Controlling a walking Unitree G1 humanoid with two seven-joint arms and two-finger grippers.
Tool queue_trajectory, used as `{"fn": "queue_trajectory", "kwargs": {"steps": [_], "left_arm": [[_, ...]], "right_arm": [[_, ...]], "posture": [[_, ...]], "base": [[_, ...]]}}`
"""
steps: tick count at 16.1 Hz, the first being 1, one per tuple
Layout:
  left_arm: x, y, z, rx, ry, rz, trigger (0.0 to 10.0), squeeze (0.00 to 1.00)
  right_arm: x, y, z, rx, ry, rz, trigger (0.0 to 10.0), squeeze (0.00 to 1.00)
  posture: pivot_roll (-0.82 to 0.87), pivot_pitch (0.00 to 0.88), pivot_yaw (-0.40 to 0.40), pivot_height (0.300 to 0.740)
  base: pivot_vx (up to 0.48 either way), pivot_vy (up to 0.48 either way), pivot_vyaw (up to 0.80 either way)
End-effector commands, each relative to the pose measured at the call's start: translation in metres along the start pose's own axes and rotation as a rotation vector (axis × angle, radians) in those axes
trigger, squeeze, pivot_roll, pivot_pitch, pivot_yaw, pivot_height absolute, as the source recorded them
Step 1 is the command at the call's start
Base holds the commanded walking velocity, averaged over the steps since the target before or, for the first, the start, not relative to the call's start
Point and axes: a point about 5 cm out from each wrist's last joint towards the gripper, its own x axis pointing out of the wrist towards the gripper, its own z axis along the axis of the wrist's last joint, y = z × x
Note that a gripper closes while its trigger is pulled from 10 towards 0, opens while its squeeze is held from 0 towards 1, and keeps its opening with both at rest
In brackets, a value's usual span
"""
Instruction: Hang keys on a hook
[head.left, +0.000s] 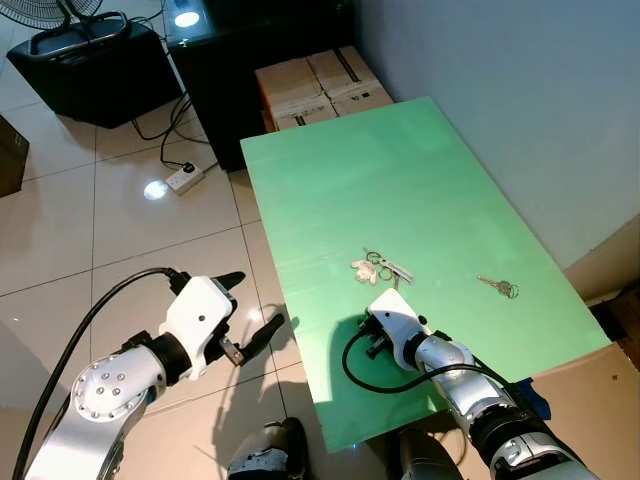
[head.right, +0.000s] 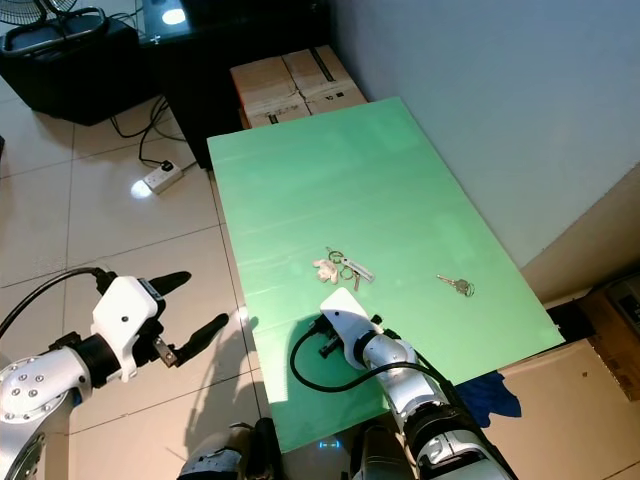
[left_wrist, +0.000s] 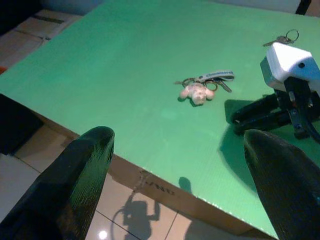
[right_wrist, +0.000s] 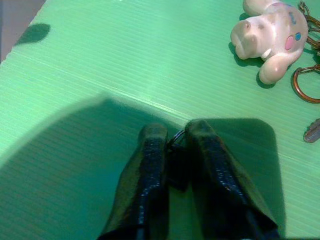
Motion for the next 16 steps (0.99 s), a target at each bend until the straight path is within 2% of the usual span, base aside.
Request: {"fn": "queue_trajectory", "kwargs": {"steps": [1, 8, 9, 11, 13, 14, 15, 16], "left_arm": [[0.001, -0.001, -0.002, -0.004, 0.008, -0.002, 10.0, 0.00], [0.007, 0.000, -0.003, -0.007, -0.008, 0.017, 10.0, 0.00], [0.008, 0.001, -0.003, -0.008, -0.012, 0.025, 10.0, 0.00], [0.008, 0.002, -0.003, -0.005, -0.013, 0.035, 10.0, 0.00], [0.007, 0.005, -0.003, 0.001, -0.013, 0.043, 10.0, 0.00], [0.007, 0.005, -0.003, 0.001, -0.013, 0.045, 10.0, 0.00], [0.008, 0.006, -0.002, 0.004, -0.015, 0.048, 10.0, 0.00], [0.008, 0.007, -0.002, 0.005, -0.016, 0.049, 10.0, 0.00]], "right_arm": [[-0.002, 0.005, -0.009, 0.024, 0.027, 0.001, 0.0, 0.00], [-0.004, -0.009, 0.005, 0.011, -0.051, -0.086, 0.0, 0.00], [-0.005, -0.014, 0.016, -0.021, -0.096, -0.145, 0.0, 0.00], [-0.008, -0.026, 0.026, -0.087, -0.115, -0.268, 0.0, 0.00], [-0.014, -0.037, 0.030, -0.188, -0.100, -0.402, 0.0, 0.00], [-0.016, -0.040, 0.030, -0.196, -0.090, -0.436, 0.0, 0.00], [-0.024, -0.048, 0.030, -0.247, -0.077, -0.531, 0.0, 0.00], [-0.027, -0.051, 0.031, -0.272, -0.069, -0.568, 0.0, 0.00]], "posture": [[0.09, 0.198, 0.116, 0.740], [0.07, 0.176, 0.099, 0.740], [0.07, 0.172, 0.096, 0.740], [0.07, 0.172, 0.097, 0.740], [0.08, 0.171, 0.099, 0.740], [0.08, 0.171, 0.100, 0.740], [0.08, 0.171, 0.102, 0.740], [0.08, 0.172, 0.102, 0.740]], "base": [[0.000, 0.000, 0.00], [0.000, 0.000, 0.00], [0.000, 0.000, 0.00], [0.000, 0.000, 0.00], [0.000, 0.000, 0.00], [0.000, 0.000, 0.00], [0.000, 0.000, 0.00], [0.000, 0.000, 0.00]]}}
